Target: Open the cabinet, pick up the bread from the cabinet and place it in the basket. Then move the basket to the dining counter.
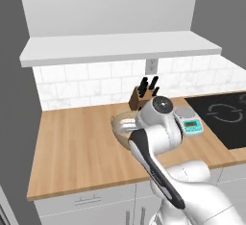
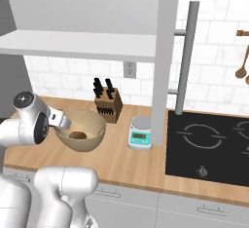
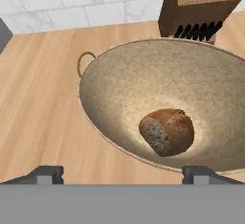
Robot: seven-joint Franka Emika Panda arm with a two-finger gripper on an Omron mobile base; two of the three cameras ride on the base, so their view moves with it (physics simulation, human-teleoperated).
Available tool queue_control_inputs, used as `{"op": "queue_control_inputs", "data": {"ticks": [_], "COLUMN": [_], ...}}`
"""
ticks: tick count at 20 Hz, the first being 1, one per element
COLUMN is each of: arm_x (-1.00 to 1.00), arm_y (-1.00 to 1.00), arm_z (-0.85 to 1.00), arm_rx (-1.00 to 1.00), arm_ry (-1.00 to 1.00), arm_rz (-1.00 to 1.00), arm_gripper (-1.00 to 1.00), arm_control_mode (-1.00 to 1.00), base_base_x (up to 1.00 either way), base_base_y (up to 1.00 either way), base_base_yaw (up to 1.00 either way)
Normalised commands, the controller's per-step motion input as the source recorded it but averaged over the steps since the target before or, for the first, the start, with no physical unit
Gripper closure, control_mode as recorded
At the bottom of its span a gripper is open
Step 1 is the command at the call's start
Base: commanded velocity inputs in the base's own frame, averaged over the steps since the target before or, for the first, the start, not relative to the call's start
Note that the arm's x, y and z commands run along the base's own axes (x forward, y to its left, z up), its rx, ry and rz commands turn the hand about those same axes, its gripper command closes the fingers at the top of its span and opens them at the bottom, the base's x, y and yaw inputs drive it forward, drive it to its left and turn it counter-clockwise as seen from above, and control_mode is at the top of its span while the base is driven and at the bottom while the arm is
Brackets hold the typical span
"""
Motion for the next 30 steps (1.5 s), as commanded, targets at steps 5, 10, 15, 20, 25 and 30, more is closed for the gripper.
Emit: {"op": "queue_control_inputs", "data": {"ticks": [5,10,15,20,25,30], "arm_x": [0.14,0.41,0.06,0.15,0.51,0.30], "arm_y": [0.14,0.01,0.31,0.22,0.00,0.00], "arm_z": [-0.06,0.00,-0.28,-0.36,-0.31,-0.31], "arm_rx": [-0.13,-0.10,-0.18,-0.14,-0.08,-0.07], "arm_ry": [0.00,0.10,0.16,0.15,0.06,0.04], "arm_rz": [0.22,0.25,0.18,0.11,0.10,0.10], "arm_gripper": [-1.00,-1.00,-1.00,-1.00,-1.00,-1.00], "arm_control_mode": [-1.00,-1.00,-1.00,-1.00,-1.00,-1.00], "base_base_x": [0.00,0.00,0.00,0.00,0.00,0.00], "base_base_y": [0.00,0.00,0.00,0.00,0.00,0.00], "base_base_yaw": [0.00,0.00,0.00,0.00,0.00,0.00]}}
